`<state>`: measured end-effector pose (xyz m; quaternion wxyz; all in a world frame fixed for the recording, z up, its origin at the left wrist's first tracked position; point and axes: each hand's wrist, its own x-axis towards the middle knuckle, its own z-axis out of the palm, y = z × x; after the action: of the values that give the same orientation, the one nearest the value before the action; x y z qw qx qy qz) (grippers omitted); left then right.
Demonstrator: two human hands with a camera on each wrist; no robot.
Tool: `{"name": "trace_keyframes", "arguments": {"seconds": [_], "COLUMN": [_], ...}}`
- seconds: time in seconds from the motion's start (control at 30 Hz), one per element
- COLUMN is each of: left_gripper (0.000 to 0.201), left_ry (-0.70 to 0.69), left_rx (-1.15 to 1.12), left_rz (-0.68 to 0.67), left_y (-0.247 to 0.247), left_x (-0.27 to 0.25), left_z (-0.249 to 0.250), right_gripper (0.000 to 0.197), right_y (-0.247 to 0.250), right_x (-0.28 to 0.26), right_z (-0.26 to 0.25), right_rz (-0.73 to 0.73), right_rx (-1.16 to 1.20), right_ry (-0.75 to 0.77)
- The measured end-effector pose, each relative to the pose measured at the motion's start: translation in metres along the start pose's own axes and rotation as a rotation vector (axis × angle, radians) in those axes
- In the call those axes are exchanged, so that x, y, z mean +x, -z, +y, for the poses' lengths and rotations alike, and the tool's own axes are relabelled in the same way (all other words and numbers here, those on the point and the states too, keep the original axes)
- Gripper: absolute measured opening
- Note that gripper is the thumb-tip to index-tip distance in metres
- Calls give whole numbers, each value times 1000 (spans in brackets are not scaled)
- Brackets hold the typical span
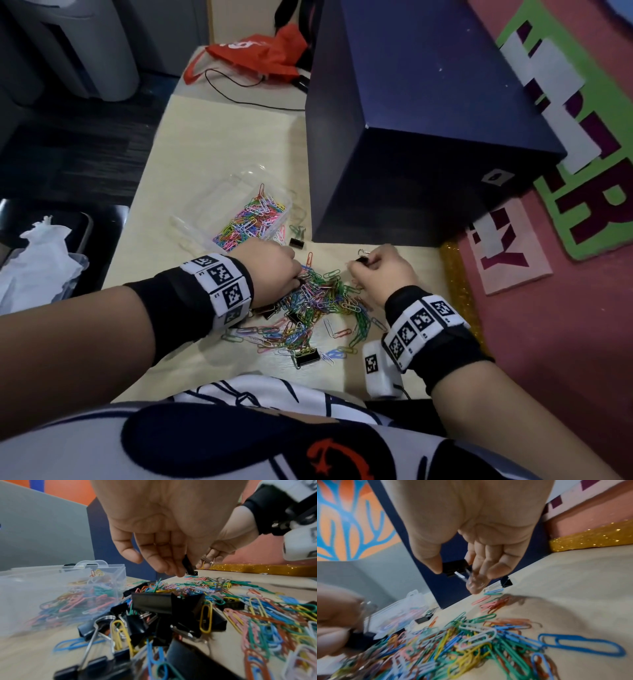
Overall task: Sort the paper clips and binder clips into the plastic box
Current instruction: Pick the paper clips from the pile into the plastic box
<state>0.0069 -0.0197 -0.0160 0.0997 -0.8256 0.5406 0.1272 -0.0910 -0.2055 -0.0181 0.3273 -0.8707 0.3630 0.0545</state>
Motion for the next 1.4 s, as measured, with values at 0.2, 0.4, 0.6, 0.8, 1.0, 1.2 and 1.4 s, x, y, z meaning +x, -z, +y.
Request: {"name": "trace_keyframes", "arguments": {"seconds": [0.2, 0.4, 0.6, 0.8, 1.0, 1.2, 1.4], "left_gripper": [40, 41, 41, 43, 42, 41, 33], "left_ry": [30, 55, 70, 92, 112, 165, 168], "left_rx": [-13, -22, -31, -54, -51, -252, -293], "left_rz": [25, 11, 13, 14, -35, 18, 43], "left_y": [0, 3, 4, 3, 3, 7, 4], "left_x": [4, 11, 14, 17, 20, 45, 52], "left_z": [0, -2, -3, -3, -3, 1, 8], "right_gripper": [38, 37, 46, 33, 58, 40, 38], "right_y": [12, 14, 12, -1, -27, -37, -5], "right_x": [19, 31, 36, 24, -2, -23, -19], "right_z": [6, 14, 13, 5, 12, 17, 27], "right_rz": [88, 189, 201, 44, -214, -187, 40], "right_rx": [30, 98, -59, -341, -474, -338, -450], "right_ry": [-147, -206, -198, 76, 242, 321, -117]}}
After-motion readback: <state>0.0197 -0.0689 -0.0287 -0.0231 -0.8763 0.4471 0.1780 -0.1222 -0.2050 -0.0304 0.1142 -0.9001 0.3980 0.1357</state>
